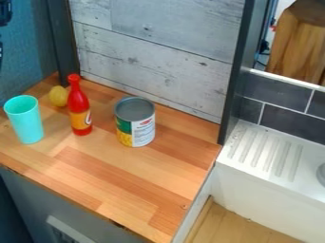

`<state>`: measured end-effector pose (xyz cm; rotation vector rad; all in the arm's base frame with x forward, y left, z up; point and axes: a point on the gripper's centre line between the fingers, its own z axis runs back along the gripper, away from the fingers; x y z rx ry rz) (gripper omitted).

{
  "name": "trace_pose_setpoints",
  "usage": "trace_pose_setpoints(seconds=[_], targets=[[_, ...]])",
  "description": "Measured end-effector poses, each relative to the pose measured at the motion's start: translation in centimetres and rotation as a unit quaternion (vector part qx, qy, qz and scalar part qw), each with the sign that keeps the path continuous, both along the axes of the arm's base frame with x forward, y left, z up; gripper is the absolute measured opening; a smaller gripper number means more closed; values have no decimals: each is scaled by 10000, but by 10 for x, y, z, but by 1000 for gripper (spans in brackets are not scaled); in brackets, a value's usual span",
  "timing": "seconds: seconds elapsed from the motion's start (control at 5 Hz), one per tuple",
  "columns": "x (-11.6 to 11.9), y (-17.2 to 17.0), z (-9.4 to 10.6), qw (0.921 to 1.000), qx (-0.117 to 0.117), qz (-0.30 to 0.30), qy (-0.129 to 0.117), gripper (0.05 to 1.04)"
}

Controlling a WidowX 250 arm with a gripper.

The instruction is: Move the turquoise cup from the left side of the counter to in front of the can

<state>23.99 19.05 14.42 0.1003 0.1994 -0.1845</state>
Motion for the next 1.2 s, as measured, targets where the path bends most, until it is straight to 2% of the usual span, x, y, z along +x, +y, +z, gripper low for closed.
trace_pose_setpoints(seconds=[0.2,0.4,0.6,0.8,1.0,1.2], targets=[[0,-1,-9,9999,-93,-6,132,1001],[12,4,-20,9997,-207,-12,121,1001],[21,11,-24,9996,-185,91,-177,1001],[24,25,-28,9979,28,384,-519,1001],[25,25,-41,9973,24,515,-515,1001],[29,19,-53,9967,-191,552,-572,1001]])
